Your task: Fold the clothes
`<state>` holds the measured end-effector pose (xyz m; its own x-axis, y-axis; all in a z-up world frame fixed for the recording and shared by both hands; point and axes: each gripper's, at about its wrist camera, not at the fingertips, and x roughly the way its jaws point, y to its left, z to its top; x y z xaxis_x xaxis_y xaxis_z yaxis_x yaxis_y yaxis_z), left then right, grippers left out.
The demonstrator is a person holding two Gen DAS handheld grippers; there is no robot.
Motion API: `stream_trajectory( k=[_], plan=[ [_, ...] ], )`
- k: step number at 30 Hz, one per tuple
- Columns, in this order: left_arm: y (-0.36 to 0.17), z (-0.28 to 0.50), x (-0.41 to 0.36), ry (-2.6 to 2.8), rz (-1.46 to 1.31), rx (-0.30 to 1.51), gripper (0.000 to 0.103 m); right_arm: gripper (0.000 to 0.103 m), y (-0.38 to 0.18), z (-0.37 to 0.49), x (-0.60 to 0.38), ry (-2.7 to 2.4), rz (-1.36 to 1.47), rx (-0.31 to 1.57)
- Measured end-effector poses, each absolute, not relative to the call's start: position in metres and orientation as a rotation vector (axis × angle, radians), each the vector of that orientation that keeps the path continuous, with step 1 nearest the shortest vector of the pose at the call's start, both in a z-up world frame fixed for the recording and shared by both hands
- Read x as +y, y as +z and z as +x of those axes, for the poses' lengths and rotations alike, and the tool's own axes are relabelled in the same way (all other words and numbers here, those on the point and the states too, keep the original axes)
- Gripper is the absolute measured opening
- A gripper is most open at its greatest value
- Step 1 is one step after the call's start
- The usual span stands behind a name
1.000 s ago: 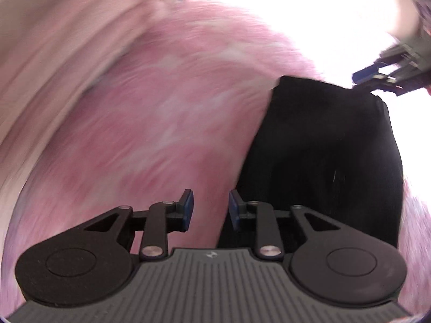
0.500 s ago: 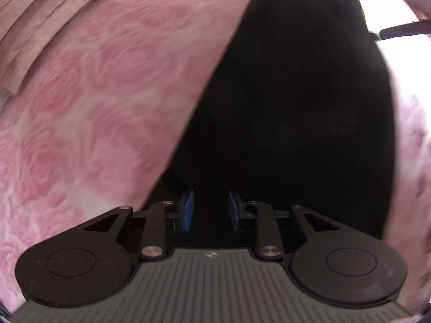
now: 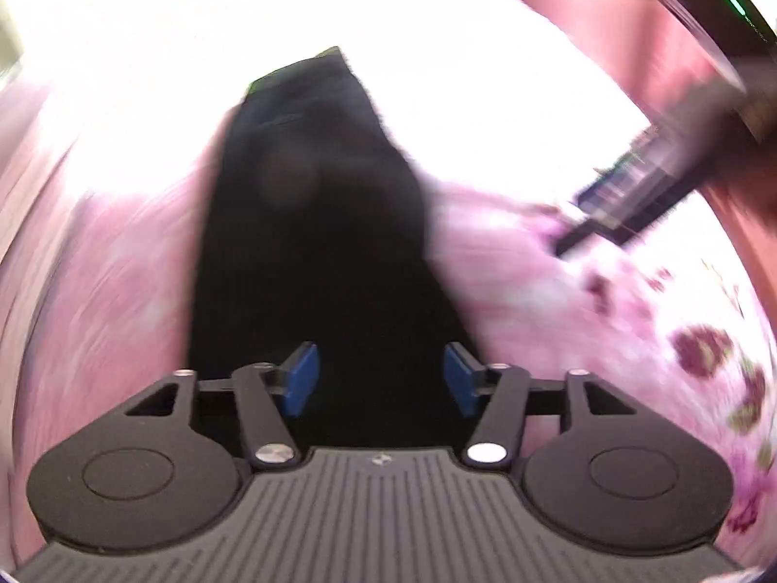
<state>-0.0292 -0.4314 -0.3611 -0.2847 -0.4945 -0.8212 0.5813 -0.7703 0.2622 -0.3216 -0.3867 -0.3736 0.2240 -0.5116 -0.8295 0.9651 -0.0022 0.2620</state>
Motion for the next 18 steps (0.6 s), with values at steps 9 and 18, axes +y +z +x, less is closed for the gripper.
stream_trajectory(
  k=[9,18],
  plan=[
    [-0.374,-0.029,-0.435,-2.019,1.428,-0.012,0.014,0.060,-0.383,-0.337,-0.367,-1.330,1.013,0.506],
    [-0.337,0.030,-0.501,-1.966,1.148,0.524,0.009,0.075,-0.383,-0.269,-0.384,-1.198,1.045,0.307]
  ],
)
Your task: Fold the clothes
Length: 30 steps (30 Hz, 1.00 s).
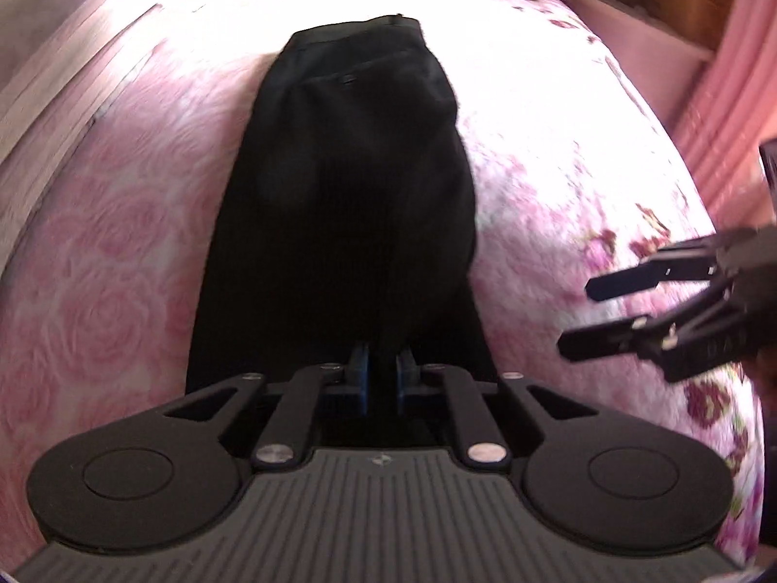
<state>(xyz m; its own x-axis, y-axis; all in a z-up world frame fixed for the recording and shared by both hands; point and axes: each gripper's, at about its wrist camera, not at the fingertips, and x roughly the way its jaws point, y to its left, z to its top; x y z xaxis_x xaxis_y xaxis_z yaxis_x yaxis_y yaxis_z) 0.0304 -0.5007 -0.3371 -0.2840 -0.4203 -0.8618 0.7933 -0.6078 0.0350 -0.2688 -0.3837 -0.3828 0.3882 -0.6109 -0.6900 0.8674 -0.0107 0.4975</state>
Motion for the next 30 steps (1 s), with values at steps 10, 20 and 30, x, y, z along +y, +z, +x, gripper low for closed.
stream_trajectory(
  k=[10,20,30],
  plan=[
    [-0.335,0.042,-0.500,-1.996,1.069,0.523,0.008,0.076,-0.415,-0.231,-0.468,-1.315,0.917,0.263],
    [-0.365,0.009,-0.465,-2.090,1.196,0.418,0.011,0.067,-0.407,-0.279,-0.447,-1.534,0.672,0.434],
    [-0.381,-0.014,-0.430,-2.144,1.360,0.323,0.014,0.067,-0.401,-0.298,-0.416,-1.627,0.728,0.494]
  ],
)
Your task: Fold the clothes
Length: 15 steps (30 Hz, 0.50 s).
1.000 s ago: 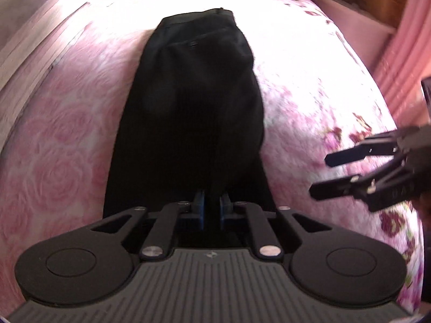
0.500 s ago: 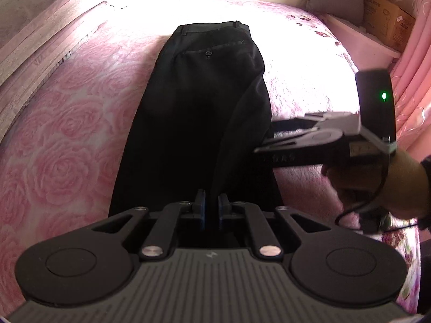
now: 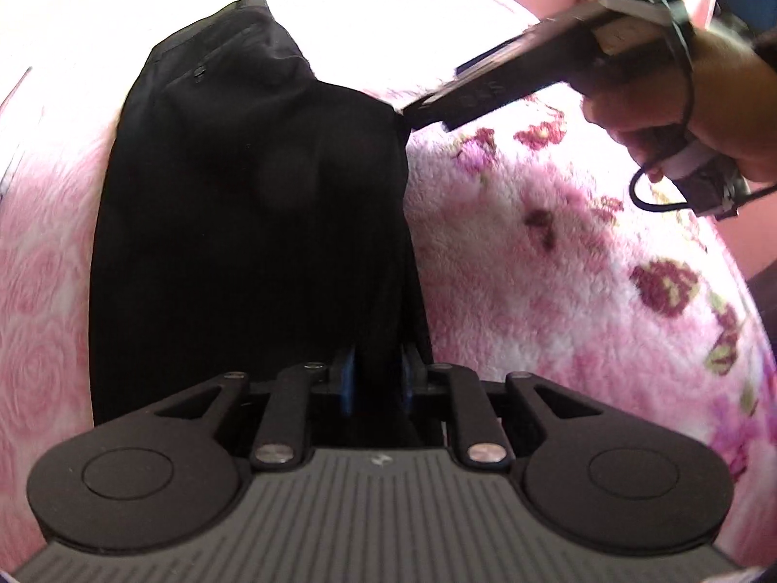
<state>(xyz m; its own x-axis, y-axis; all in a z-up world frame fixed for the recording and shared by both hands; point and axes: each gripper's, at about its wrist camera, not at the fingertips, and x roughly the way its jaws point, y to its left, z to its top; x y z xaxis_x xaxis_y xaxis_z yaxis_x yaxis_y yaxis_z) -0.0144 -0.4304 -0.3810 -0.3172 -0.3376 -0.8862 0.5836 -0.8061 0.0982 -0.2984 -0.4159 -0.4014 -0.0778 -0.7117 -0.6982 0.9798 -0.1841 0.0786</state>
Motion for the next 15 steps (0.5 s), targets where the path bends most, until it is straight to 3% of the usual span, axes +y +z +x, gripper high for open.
stream_trajectory(
  k=[9,15],
  plan=[
    [-0.356,0.012,-0.433,-2.056,1.203,0.447,0.022,0.067,-0.374,-0.326,-0.410,-1.507,0.802,0.416],
    [-0.386,0.012,-0.432,-1.989,1.291,0.600,0.023,0.067,-0.382,-0.285,-0.473,-1.269,0.665,0.490]
  ],
)
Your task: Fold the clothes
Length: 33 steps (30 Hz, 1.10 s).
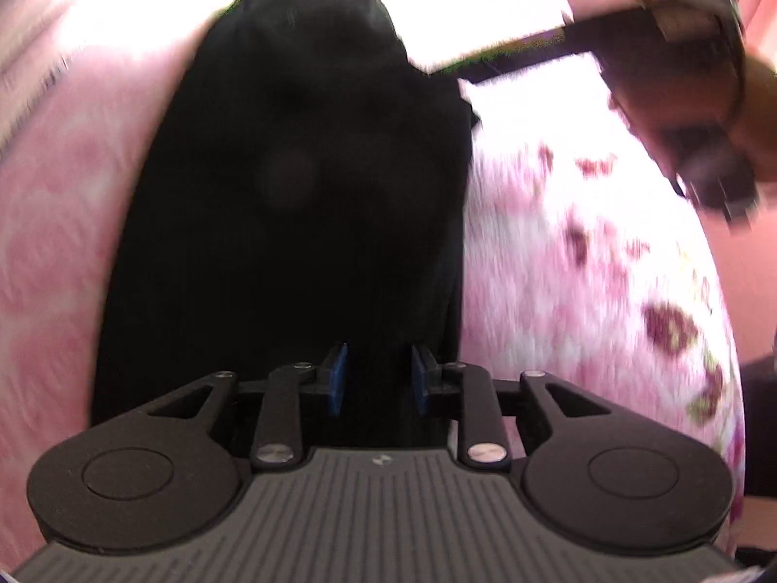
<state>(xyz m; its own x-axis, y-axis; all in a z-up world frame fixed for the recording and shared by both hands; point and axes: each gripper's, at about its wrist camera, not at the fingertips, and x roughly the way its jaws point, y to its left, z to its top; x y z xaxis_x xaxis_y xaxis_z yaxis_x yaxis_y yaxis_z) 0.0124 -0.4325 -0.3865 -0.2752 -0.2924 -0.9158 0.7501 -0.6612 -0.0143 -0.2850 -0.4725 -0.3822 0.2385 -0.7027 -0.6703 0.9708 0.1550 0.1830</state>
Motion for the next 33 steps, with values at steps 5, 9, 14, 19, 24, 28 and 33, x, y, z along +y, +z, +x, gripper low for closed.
stream_trajectory(
  k=[5,9,14,19,24,28,33],
  plan=[
    [-0.380,0.025,-0.393,-1.932,1.324,0.630,0.024,0.068,-0.408,-0.282,-0.497,-1.191,0.638,0.716],
    [-0.358,0.050,-0.350,-1.797,1.302,0.722,0.024,0.068,-0.397,-0.298,-0.484,-1.243,0.687,0.770],
    [-0.339,0.079,-0.277,-1.500,1.275,0.821,0.024,0.068,-0.379,-0.295,-0.458,-1.147,0.799,0.759],
    [-0.323,0.102,-0.200,-1.172,1.210,0.894,0.026,0.068,-0.363,-0.255,-0.433,-0.914,0.762,0.806],
    [-0.305,0.123,-0.136,-1.014,1.167,0.883,0.028,0.067,-0.350,-0.189,-0.413,-0.660,0.655,0.839],
    [-0.302,0.152,-0.106,-1.004,1.168,0.830,0.030,0.067,-0.335,-0.122,-0.383,-0.527,0.512,0.850],
    [-0.307,0.202,-0.082,-1.077,1.143,0.768,0.031,0.067,-0.340,-0.043,-0.322,-0.454,0.379,0.867]
  ],
)
